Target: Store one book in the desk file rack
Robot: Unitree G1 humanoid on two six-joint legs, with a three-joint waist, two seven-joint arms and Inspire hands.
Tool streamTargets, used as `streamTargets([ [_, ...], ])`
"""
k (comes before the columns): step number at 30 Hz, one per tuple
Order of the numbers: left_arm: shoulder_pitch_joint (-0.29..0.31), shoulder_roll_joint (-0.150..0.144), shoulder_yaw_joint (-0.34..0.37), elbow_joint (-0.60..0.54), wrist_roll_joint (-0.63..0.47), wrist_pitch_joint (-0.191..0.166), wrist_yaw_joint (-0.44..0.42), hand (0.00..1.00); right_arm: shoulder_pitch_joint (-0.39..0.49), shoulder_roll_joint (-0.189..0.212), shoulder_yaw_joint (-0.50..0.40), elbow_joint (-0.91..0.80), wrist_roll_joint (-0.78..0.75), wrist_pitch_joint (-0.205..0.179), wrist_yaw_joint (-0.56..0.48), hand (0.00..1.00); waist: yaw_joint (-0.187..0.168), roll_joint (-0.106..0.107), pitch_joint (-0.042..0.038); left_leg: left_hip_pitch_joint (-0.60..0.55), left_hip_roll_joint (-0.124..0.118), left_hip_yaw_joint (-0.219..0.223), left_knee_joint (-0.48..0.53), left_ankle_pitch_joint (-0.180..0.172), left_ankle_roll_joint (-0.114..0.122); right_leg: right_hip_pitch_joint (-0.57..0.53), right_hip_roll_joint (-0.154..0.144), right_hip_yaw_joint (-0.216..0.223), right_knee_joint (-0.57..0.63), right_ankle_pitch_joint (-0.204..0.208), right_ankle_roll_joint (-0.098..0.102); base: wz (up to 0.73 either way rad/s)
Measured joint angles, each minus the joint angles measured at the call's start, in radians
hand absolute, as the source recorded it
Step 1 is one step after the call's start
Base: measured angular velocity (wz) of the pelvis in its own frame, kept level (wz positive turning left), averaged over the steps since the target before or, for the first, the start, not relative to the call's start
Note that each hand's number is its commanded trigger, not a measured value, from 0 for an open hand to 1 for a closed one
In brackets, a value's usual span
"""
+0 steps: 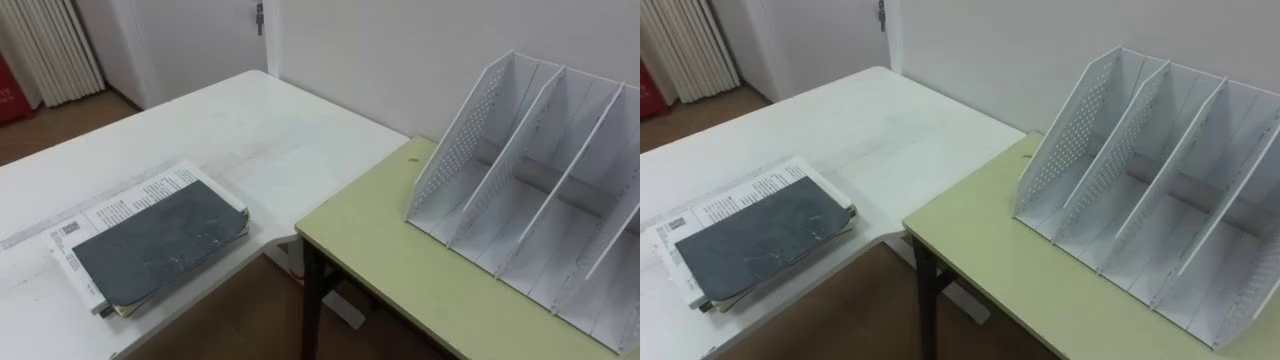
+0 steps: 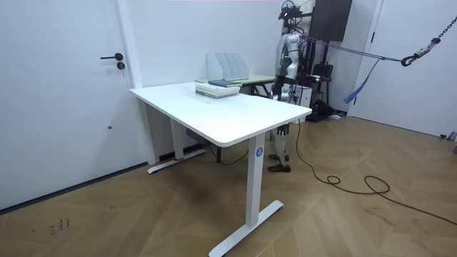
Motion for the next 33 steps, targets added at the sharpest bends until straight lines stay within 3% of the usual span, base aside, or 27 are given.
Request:
streamTargets([
  [14, -0.005, 0.0, 0.0, -0.001, 0.001, -0.004, -0.003, 0.0, -0.003, 0.0, 0.001, -0.012, -0.031, -0.011, 0.002, 0.0, 0.002, -0.002, 0.002, 0.0, 0.0, 0.001, -0.002, 0.0, 0.0, -0.001, -0.001, 0.001, 0.0, 0.0, 0.0, 0.0],
  [26, -0.016, 0.0, 0.001, -0.001, 0.003, -0.038, 0.02, 0.0, -0.01, -0.001, 0.0, -0.012, -0.037, -0.024, 0.009, 0.0, 0.001, 0.0, 0.001, -0.002, 0.0, 0.002, -0.002, -0.002, 0.0, -0.002, 0.0, 0.0, 0.002, -0.001, 0.0, 0.0],
  [33, -0.044, 0.0, 0.001, -0.063, 0.145, -0.052, 0.026, 0.0, -0.011, -0.005, 0.022, -0.011, -0.037, -0.052, 0.014, 0.0, 0.001, 0.002, 0.001, -0.024, 0.002, 0.003, 0.005, -0.002, 0.0, -0.021, 0.003, 0.002, 0.001, 0.0, 0.0, 0.01],
])
